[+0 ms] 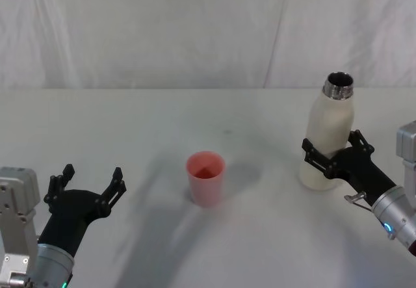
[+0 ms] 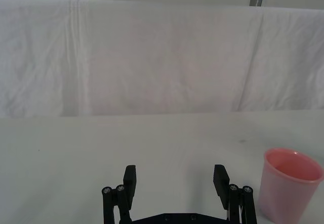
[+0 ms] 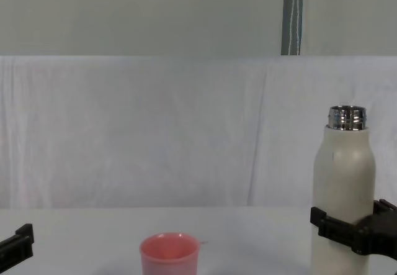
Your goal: Grasp the thermos with one hand and pour water into the cup lid.
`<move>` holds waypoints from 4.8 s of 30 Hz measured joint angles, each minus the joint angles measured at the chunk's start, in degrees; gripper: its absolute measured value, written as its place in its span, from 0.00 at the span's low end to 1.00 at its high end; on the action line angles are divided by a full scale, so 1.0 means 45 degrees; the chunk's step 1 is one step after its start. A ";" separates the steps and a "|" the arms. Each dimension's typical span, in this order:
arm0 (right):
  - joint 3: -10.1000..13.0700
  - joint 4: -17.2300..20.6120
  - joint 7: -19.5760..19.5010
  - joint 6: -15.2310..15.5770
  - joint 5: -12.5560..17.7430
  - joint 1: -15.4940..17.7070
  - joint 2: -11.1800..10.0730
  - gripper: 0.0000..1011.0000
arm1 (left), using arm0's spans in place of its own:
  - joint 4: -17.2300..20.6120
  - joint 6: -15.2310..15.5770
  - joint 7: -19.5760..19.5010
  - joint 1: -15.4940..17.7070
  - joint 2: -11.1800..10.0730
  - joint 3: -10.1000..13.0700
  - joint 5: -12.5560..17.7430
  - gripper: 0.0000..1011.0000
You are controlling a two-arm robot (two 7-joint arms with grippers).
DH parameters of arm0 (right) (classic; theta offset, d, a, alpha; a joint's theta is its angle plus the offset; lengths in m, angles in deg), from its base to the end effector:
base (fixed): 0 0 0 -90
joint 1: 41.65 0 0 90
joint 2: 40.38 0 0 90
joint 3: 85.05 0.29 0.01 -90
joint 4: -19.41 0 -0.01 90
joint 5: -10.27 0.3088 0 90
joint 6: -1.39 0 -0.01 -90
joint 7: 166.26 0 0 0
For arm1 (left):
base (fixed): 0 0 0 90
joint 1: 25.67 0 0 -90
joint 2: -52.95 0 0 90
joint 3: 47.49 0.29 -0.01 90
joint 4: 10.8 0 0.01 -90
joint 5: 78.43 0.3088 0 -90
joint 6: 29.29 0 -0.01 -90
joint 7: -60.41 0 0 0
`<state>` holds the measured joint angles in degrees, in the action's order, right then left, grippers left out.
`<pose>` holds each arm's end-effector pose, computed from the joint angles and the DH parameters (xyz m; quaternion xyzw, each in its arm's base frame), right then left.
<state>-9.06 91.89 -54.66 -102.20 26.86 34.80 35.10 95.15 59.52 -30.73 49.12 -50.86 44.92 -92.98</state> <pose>0.3875 -0.0262 -0.3175 0.0315 -0.0478 -0.4970 0.8658 0.2530 0.0376 -0.2852 -0.0174 0.0064 0.6616 0.7496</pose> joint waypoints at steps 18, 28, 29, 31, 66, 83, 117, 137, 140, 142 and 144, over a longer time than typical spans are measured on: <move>0.0114 -0.0286 0.0009 -0.0063 -0.0105 -0.0021 0.0102 0.94 | 0.0000 0.0000 0.0000 0.0000 0.0001 0.0000 0.0001 0.99; 0.0112 -0.0324 0.0120 0.0247 -0.0009 -0.0148 0.0129 0.94 | 0.0000 0.0000 0.0000 0.0000 0.0001 0.0000 0.0001 0.99; 0.0109 -0.0329 0.0132 0.0276 0.0002 -0.0167 0.0129 0.94 | 0.0000 0.0000 0.0000 0.0000 0.0000 0.0000 0.0001 0.99; 0.0102 -0.0340 0.0140 0.0302 0.0015 -0.0186 0.0129 0.94 | 0.0000 0.0000 0.0000 0.0000 0.0001 0.0000 0.0001 0.99; 0.0042 -0.0457 0.0248 0.0366 0.0300 -0.0403 0.0191 0.94 | 0.0000 0.0001 0.0000 0.0000 0.0000 0.0000 0.0001 0.99; -0.0004 -0.0316 0.0224 0.0382 0.0265 -0.0335 0.0131 0.94 | 0.0000 0.0000 0.0000 0.0000 0.0000 0.0000 0.0001 0.99; -0.0007 -0.0330 0.0163 0.0476 0.0256 -0.0326 0.0124 0.94 | 0.0000 0.0000 0.0000 0.0000 0.0000 0.0000 0.0001 0.99; -0.0002 -0.0329 0.0162 0.0448 0.0259 -0.0324 0.0123 0.99 | 0.0000 0.0000 0.0000 0.0000 0.0000 0.0000 0.0001 0.99; -0.0004 -0.0330 0.0162 0.0448 0.0260 -0.0324 0.0123 0.99 | 0.0000 0.0000 0.0000 0.0000 0.0000 0.0000 0.0001 0.99; -0.0004 -0.0330 0.0162 0.0448 0.0259 -0.0323 0.0124 0.99 | 0.0000 0.0000 0.0000 0.0000 0.0001 0.0000 0.0000 0.99; -0.0005 -0.0329 0.0163 0.0449 0.0258 -0.0324 0.0123 0.99 | 0.0000 0.0000 0.0000 0.0000 0.0000 0.0000 0.0001 0.99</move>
<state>-9.08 90.41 -53.93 -100.18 28.02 33.35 35.66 95.15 59.52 -30.73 49.12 -50.86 44.93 -92.97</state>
